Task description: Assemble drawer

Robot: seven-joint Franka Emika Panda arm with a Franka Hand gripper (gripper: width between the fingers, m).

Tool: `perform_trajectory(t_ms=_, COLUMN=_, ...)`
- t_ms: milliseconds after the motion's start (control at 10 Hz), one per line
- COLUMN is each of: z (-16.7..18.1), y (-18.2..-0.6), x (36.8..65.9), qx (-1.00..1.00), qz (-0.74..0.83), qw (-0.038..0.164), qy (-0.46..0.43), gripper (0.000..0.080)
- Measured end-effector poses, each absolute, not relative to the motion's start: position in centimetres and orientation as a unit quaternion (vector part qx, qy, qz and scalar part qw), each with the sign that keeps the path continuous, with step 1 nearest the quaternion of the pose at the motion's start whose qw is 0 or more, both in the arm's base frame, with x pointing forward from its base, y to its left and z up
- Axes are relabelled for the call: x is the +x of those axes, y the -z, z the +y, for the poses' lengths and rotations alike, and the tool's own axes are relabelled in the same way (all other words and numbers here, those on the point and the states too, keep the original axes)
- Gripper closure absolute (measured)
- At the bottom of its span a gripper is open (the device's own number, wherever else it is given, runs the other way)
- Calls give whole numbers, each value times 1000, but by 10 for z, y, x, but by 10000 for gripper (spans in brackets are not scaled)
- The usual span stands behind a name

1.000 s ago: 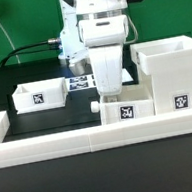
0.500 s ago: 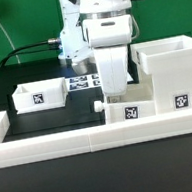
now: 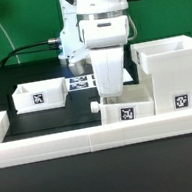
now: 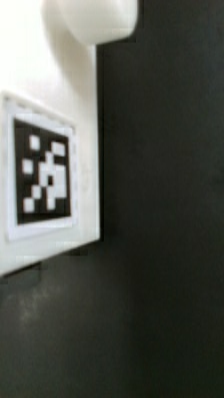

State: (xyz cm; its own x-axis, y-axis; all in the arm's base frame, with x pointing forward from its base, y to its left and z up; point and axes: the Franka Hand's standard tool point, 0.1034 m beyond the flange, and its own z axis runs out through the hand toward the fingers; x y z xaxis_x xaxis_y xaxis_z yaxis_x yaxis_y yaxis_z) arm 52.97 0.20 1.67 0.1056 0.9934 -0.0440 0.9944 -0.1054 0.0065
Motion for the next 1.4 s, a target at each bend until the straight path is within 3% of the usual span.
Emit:
perform_trajectory(t_ms=400, z=-7, y=-24, x=528, qx=726, qz=687, qw=19, qy=11, gripper=757)
perform_trajectory(t_ms=900, z=-7, y=-22, x=528, qx=727, qz=686, qw=27, qy=0, gripper=757)
perform_trajectory(t_ms=1400, z=-15, y=-19, x=524, qx=737, qz=676, qw=23, qy=4, gripper=757)
